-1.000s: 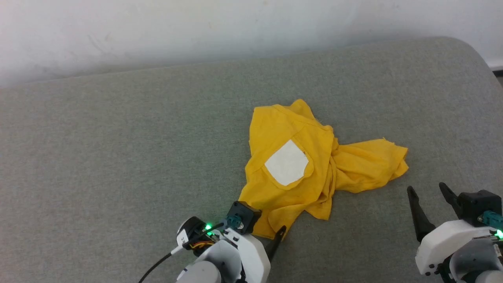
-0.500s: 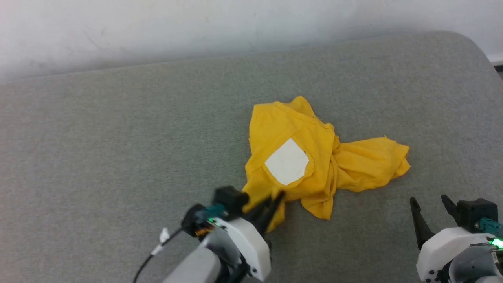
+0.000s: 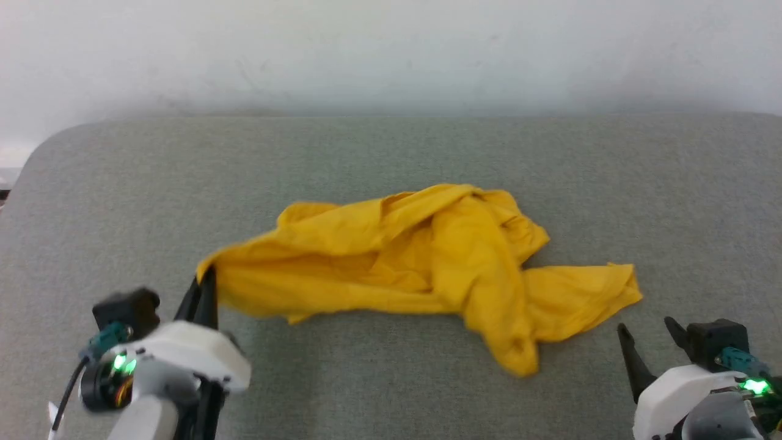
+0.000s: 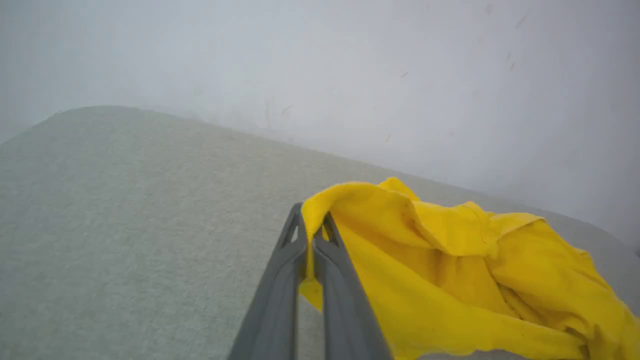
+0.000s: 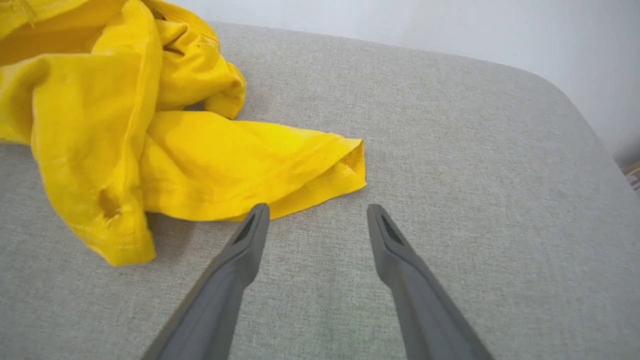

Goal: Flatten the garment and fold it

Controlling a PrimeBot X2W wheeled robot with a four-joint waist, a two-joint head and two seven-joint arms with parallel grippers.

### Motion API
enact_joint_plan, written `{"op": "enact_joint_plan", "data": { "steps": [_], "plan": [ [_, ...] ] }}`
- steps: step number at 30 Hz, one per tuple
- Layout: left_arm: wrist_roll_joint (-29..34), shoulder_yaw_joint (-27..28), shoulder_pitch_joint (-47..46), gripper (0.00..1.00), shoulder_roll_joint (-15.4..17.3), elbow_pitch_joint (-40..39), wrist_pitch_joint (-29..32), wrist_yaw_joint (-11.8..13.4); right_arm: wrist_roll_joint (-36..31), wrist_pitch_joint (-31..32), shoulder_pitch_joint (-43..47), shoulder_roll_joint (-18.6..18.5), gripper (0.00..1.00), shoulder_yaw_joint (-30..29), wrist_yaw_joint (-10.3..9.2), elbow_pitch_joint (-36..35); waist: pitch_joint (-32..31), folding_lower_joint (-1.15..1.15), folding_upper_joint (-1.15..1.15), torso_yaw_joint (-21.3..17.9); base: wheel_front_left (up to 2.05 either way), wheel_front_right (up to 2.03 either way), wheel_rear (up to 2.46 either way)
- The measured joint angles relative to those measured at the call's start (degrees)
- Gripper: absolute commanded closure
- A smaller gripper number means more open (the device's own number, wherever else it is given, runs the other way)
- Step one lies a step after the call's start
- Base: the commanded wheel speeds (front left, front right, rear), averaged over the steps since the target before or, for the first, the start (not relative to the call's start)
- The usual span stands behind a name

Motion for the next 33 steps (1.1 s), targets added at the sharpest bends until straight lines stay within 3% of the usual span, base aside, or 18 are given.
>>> {"op": "enact_joint_plan", "data": {
  "steps": [5, 6, 7, 12, 14, 17, 24, 32, 33],
  "plan": [
    [-0.8, -0.3, 4.7, 1.0, 0.4, 4.6, 4.6, 2.7, 1.0, 0.0, 0.0, -0.5, 0.0, 1.4, 0.0, -0.1, 0.3, 0.0, 0.0, 1.6, 0.0, 0.0, 0.0],
    [-0.8, -0.7, 5.0, 0.7, 0.3, 5.2, 4.8, 2.7, 1.1, 0.0, 0.0, -0.7, 0.0, 1.4, 0.0, -0.1, 0.5, 0.0, 0.0, 1.8, 0.0, 0.0, 0.0],
    [-0.6, -1.0, 5.0, 0.0, 0.1, 5.6, 4.4, 2.7, 1.2, 0.0, 0.0, -1.0, 0.0, 1.8, 0.0, -0.1, 0.6, 0.0, 0.0, 2.0, 0.0, 0.0, 0.0],
    [1.3, -1.5, 4.3, 0.0, -0.7, 6.0, -3.4, 1.4, 5.2, -0.1, 0.0, -2.4, 0.0, 6.7, 0.0, -1.7, 0.5, 0.01, 0.0, 3.2, 0.0, 0.0, 0.0],
    [3.2, -2.5, 3.4, 0.0, -0.4, 5.4, -7.3, -0.7, 7.7, 1.1, 0.0, -3.7, 0.0, 10.0, -0.01, -2.8, 0.1, 0.0, 0.0, 3.7, 0.0, 0.0, 0.0],
    [8.0, -4.0, 2.1, 0.0, 0.6, 3.6, -10.9, -1.5, 11.8, 4.4, -0.1, -5.6, 0.0, 15.0, 0.0, -3.9, -0.6, 0.0, 0.0, 4.5, 0.0, 0.0, 0.0],
    [14.7, -5.4, 2.0, 0.0, -0.8, -0.1, -12.1, -2.0, 14.7, 12.8, -2.5, -9.3, 0.0, 20.4, -0.01, -0.7, -1.2, 0.0, 0.0, 7.2, 0.0, 0.0, 0.0],
    [16.9, -5.0, 2.8, 0.0, -4.1, -0.3, -12.1, -3.6, 17.3, 17.7, -5.8, -9.8, 0.0, 23.8, -0.01, 5.4, -0.8, 0.0, 0.0, 10.5, 0.0, 0.0, 0.0],
    [16.9, -4.9, 3.1, 0.0, -4.4, 0.0, -12.1, -3.9, 17.5, 17.7, -5.8, -9.8, 0.61, 23.9, -0.01, 5.9, -0.8, 0.0, 0.0, 10.8, 0.0, 0.0, 0.0]
  ]
}}
